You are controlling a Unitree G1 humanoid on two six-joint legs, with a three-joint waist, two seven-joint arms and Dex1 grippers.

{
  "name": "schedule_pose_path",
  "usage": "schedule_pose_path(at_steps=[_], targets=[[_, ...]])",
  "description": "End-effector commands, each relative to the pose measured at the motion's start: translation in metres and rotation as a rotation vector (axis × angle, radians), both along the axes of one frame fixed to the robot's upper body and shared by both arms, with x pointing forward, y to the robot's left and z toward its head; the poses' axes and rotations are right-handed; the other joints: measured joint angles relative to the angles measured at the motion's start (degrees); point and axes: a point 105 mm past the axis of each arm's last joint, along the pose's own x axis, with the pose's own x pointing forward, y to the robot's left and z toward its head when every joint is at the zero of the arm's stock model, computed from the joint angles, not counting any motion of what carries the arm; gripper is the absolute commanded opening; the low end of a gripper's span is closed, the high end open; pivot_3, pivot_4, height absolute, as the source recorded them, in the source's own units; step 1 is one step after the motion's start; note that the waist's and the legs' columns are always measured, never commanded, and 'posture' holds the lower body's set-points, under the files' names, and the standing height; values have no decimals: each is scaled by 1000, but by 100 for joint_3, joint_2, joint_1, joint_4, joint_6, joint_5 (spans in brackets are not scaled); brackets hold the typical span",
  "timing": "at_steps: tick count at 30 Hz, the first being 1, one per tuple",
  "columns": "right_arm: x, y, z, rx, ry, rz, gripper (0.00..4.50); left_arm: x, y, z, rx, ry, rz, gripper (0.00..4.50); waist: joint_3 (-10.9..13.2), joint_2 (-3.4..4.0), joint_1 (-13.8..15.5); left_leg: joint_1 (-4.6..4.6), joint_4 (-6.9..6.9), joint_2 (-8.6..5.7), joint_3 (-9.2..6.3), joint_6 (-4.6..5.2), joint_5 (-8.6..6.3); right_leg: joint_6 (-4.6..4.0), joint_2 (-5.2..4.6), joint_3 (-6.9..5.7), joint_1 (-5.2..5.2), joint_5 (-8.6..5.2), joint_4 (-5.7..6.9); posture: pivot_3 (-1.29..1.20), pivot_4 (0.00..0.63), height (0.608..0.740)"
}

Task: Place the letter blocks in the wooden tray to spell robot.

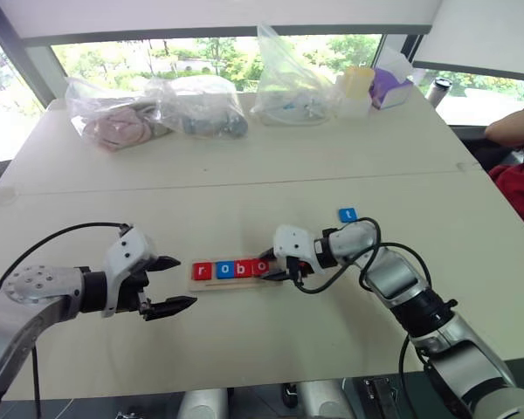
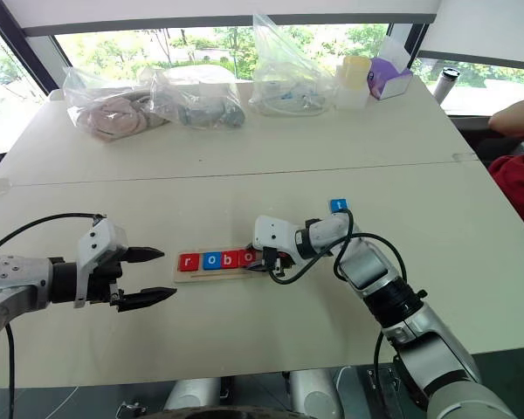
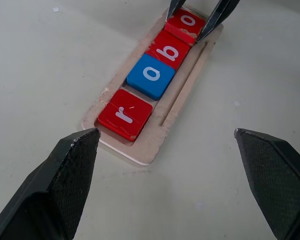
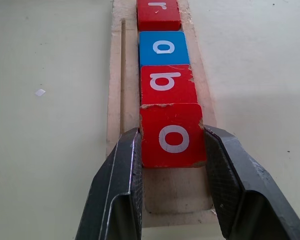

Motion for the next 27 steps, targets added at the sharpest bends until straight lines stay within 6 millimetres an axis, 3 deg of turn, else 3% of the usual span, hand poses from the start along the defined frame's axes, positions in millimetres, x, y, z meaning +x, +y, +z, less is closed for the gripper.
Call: schedule_pose_path(at_steps=[1, 2, 6, 12, 15, 18, 22, 27], targets=[[0, 3, 8, 28, -24, 3, 2168, 1, -6, 4, -4, -21, -24, 4500, 0, 0, 0, 0, 0, 0, 0, 0, 0, 0, 0, 0, 0, 0, 0, 0, 150, 740], [1, 4, 9, 31, -30, -7, 2474, 2, -7, 4, -4, -21, -26, 4500, 0, 0, 0, 0, 1, 0, 0, 0, 0, 0, 0, 0, 1, 0, 0, 0, 150, 740], [4, 7, 16, 67, -24, -30, 4479, 3, -7, 4, -4, -21, -29, 4500, 0, 0, -7, 0, 1, 0, 0, 0, 0, 0, 0, 0, 0, 0, 1, 0, 150, 740], [17, 7, 47, 185, -39, -104, 4479, 5, -8, 4, -5, -23, -34, 4500, 0, 0, -4, 0, 1, 0, -1, 0, 0, 0, 1, 0, -1, 1, 2, 0, 150, 740], [43, -19, 72, 278, -94, -310, 4479, 6, -12, 10, -26, -43, -43, 4500, 0, 0, -2, 0, 2, 0, 0, 0, 0, 0, 0, 0, 0, 2, 3, 0, 150, 740], [63, -58, 81, 335, -136, -606, 4479, 12, -23, 29, -115, -114, -42, 4500, -2, -3, 45, -2, 3, -3, -3, -2, 1, 0, -3, 0, 2, 2, 3, 0, 150, 740], [71, -103, 69, 359, -149, -1024, 4479, 23, -43, 58, -258, -201, -39, 4500, -8, -11, 40, -10, 6, -5, -8, -5, 2, 15, -8, -1, 4, 10, 0, 0, 150, 740], [59, -116, 41, 337, -147, -1255, 4479, 31, -60, 63, -277, -224, -84, 4500, -9, -7, -33, -4, 3, -4, -5, -5, 3, 22, 2, 6, 0, 15, 6, 0, 150, 740]])
